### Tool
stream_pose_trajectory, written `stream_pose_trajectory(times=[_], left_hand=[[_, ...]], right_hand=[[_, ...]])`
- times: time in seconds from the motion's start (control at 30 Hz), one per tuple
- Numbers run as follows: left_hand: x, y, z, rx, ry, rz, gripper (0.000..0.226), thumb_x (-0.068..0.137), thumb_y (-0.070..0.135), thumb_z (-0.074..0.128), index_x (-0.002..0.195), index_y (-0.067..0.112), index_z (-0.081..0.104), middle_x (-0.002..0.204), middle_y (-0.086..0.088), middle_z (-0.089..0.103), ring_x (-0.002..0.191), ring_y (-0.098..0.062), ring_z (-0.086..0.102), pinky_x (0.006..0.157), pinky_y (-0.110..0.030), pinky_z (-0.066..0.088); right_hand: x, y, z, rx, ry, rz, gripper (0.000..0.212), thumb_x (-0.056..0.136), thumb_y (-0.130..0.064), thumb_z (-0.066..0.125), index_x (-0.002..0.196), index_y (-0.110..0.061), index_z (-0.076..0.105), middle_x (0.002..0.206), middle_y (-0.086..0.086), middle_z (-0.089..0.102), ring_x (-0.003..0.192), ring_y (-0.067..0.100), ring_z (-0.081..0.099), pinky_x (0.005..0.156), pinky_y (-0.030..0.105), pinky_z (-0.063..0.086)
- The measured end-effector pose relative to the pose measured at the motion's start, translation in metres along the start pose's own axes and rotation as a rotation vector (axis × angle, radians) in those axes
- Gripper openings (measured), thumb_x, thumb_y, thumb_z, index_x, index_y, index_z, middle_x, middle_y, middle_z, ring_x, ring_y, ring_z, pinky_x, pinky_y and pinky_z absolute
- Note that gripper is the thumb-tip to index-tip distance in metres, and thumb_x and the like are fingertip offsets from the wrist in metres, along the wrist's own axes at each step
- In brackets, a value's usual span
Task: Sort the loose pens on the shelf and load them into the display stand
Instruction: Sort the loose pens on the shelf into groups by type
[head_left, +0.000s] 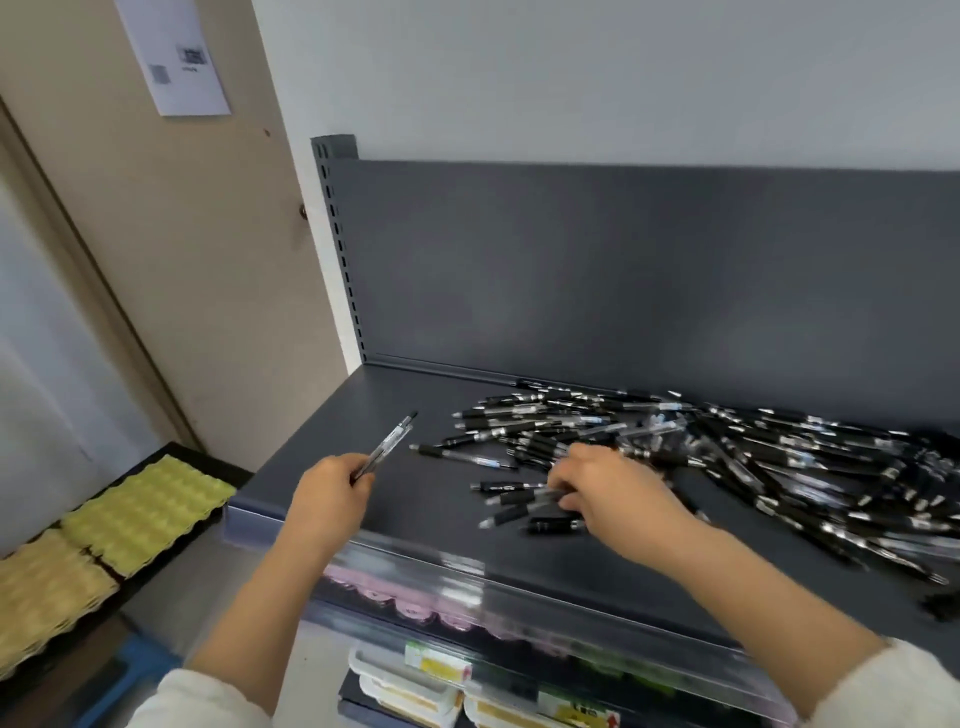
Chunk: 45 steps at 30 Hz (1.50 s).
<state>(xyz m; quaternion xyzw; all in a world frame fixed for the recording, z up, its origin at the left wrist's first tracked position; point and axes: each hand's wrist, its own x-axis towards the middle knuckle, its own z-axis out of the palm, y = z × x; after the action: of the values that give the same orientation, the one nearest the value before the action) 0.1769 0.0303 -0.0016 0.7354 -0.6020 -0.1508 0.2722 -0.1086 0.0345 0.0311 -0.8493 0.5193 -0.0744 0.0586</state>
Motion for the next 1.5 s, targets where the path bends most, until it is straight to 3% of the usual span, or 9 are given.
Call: stream_pose_trajectory(times=[0.27, 0.37, 0.57, 0.77, 0.9, 1.1, 1.23, 1.4, 1.5], left_hand=[[0.044, -0.06, -0.028, 0.045, -0.033, 0.042, 0.019, 0.093, 0.009, 0.05, 0.097, 0.005, 0.068, 0.079, -0.017, 0.063, 0.062, -0.024, 0.048, 0.058, -0.027, 0.037], [0.059, -0.072, -0.026, 0.086, -0.052, 0.045, 0.019, 0.093, 0.009, 0.048, 0.092, 0.004, 0.066, 0.075, -0.012, 0.057, 0.064, -0.024, 0.05, 0.061, -0.028, 0.04], [0.072, -0.076, -0.007, 0.252, -0.102, 0.014, 0.023, 0.092, 0.004, 0.044, 0.112, 0.006, 0.056, 0.118, -0.013, 0.047, 0.102, -0.03, 0.05, 0.091, -0.032, 0.041], [0.075, -0.063, -0.01, 0.161, -0.226, 0.005, 0.045, 0.102, 0.023, 0.032, 0.146, 0.012, 0.028, 0.142, -0.01, 0.033, 0.126, -0.03, 0.032, 0.105, -0.034, 0.028], [0.073, -0.07, -0.018, 0.124, -0.29, 0.053, 0.049, 0.1, 0.038, 0.035, 0.143, 0.014, 0.035, 0.144, -0.007, 0.037, 0.129, -0.029, 0.03, 0.106, -0.037, 0.03], [0.059, -0.06, -0.008, 0.289, -0.329, 0.102, 0.09, 0.085, 0.065, 0.047, 0.15, 0.013, 0.013, 0.157, -0.003, 0.015, 0.141, -0.025, 0.014, 0.112, -0.04, 0.025], [0.052, -0.053, 0.004, 0.287, -0.315, 0.108, 0.087, 0.09, 0.057, 0.044, 0.151, 0.012, 0.001, 0.159, -0.007, -0.001, 0.145, -0.026, 0.005, 0.116, -0.038, 0.015], [0.056, -0.062, -0.003, 0.079, -0.286, 0.106, 0.067, 0.094, 0.047, 0.047, 0.149, 0.016, 0.023, 0.157, -0.003, 0.019, 0.142, -0.024, 0.017, 0.114, -0.035, 0.02], [0.063, -0.073, -0.016, 0.092, -0.305, 0.192, 0.051, 0.092, 0.038, 0.055, 0.139, 0.02, 0.045, 0.148, 0.003, 0.038, 0.135, -0.02, 0.034, 0.111, -0.03, 0.028]], right_hand=[[0.111, -0.085, 0.058, -0.064, 0.091, -0.268, 0.018, 0.09, -0.004, 0.052, 0.102, -0.014, 0.061, 0.1, 0.002, 0.058, 0.092, 0.023, 0.051, 0.08, 0.03, 0.037], [0.143, -0.104, 0.066, -0.155, 0.108, -0.358, 0.025, 0.071, 0.002, 0.068, 0.088, -0.016, 0.066, 0.082, 0.001, 0.061, 0.079, 0.024, 0.056, 0.077, 0.031, 0.045], [0.176, -0.132, 0.079, -0.437, 0.192, -0.531, 0.02, 0.062, -0.011, 0.077, 0.075, -0.022, 0.068, 0.082, -0.001, 0.059, 0.085, 0.022, 0.057, 0.089, 0.039, 0.05], [0.182, -0.132, 0.095, -0.11, 0.194, -0.254, 0.043, 0.068, -0.002, 0.072, 0.106, -0.022, 0.066, 0.101, 0.0, 0.056, 0.088, 0.022, 0.054, 0.07, 0.03, 0.045], [0.168, -0.121, 0.091, 0.178, 0.117, -0.047, 0.038, 0.091, -0.014, 0.057, 0.129, -0.019, 0.055, 0.118, -0.001, 0.052, 0.112, 0.019, 0.051, 0.093, 0.027, 0.042], [0.155, -0.103, 0.082, 0.069, 0.136, 0.032, 0.041, 0.09, -0.033, 0.059, 0.128, -0.022, 0.055, 0.125, -0.007, 0.049, 0.118, 0.015, 0.04, 0.1, 0.026, 0.035], [0.148, -0.084, 0.077, 0.053, 0.096, 0.135, 0.042, 0.09, -0.033, 0.059, 0.13, -0.022, 0.054, 0.131, -0.006, 0.046, 0.123, 0.016, 0.037, 0.103, 0.028, 0.032], [0.142, -0.102, 0.078, 0.248, 0.098, 0.152, 0.034, 0.088, -0.035, 0.061, 0.119, -0.022, 0.062, 0.101, -0.004, 0.054, 0.094, 0.015, 0.055, 0.084, 0.026, 0.042], [0.147, -0.122, 0.084, 0.309, 0.036, 0.087, 0.041, 0.091, -0.036, 0.057, 0.13, -0.024, 0.053, 0.113, -0.001, 0.051, 0.103, 0.018, 0.053, 0.091, 0.028, 0.041]])
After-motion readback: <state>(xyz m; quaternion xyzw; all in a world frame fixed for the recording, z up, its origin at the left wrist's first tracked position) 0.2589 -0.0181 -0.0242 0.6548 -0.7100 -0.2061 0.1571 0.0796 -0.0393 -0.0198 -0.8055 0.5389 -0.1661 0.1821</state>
